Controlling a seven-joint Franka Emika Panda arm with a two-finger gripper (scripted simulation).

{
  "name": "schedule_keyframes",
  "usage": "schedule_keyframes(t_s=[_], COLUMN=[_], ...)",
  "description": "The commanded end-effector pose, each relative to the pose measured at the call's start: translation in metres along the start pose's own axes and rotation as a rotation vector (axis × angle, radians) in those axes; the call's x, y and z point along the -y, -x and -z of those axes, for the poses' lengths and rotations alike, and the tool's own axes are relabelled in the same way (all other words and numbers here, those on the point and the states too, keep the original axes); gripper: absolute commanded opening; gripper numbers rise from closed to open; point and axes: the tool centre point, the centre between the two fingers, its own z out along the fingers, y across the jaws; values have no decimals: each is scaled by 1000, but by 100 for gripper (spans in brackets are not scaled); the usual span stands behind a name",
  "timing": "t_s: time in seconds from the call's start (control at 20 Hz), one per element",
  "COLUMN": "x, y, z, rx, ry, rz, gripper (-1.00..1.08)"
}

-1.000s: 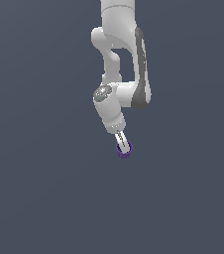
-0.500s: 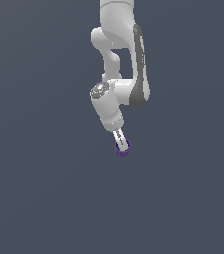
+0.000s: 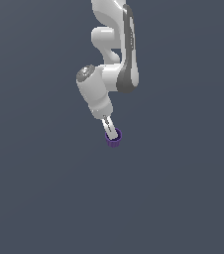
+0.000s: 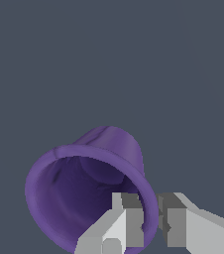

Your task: Pick up the object and move it to a goal position.

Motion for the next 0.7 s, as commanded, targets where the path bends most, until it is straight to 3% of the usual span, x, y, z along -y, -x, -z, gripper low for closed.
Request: schedule_keyframes(t_s=[0.0, 0.65], x=[-11, -49], y=[-8, -38], z=[22, 96], rx=[0, -2], ry=[-3, -1], rz=[0, 0], gripper=[-100, -100])
